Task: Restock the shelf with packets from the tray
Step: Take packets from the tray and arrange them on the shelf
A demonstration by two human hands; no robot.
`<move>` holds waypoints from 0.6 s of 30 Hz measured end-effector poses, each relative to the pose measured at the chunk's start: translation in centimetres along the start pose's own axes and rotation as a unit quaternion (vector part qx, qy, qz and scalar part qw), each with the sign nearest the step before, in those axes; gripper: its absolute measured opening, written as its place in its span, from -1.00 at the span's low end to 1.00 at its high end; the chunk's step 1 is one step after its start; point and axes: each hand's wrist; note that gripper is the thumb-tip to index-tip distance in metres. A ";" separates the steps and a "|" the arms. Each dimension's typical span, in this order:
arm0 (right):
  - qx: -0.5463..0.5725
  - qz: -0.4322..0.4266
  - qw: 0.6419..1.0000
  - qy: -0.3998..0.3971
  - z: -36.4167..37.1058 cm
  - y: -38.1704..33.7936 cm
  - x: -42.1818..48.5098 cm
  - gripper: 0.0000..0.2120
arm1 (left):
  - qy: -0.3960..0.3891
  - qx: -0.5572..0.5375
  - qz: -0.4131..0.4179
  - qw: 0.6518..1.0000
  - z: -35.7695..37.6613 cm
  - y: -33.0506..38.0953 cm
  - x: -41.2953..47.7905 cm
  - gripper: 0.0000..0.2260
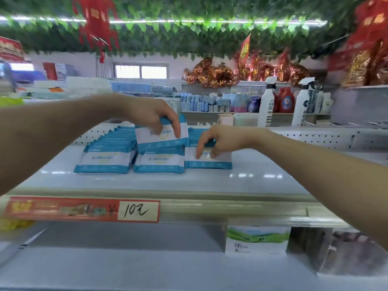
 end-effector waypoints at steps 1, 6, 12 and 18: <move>0.001 -0.009 1.000 0.002 0.2 0.0 0.2 -0.59 | 0.003 0.005 0.000 1.000 0.0 -0.2 0.1 -0.54; -0.004 -0.050 0.999 0.017 1.0 0.7 0.9 -0.52 | 0.013 0.003 -0.017 1.000 -0.3 -0.1 -0.2 -0.55; 0.030 -0.027 0.999 0.027 0.4 2.1 0.5 -0.63 | 0.012 -0.020 -0.026 0.999 -0.4 0.8 -0.3 -0.57; 0.048 -0.022 0.998 0.046 0.3 2.6 -0.2 -0.66 | -0.016 -0.023 -0.005 1.000 0.5 2.2 0.4 -0.58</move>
Point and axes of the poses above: each hand's wrist, its own x-axis towards the middle knuckle, its own z-axis out of the palm, y = z × x, and after that the axes turned 11 degrees about y, right-handed
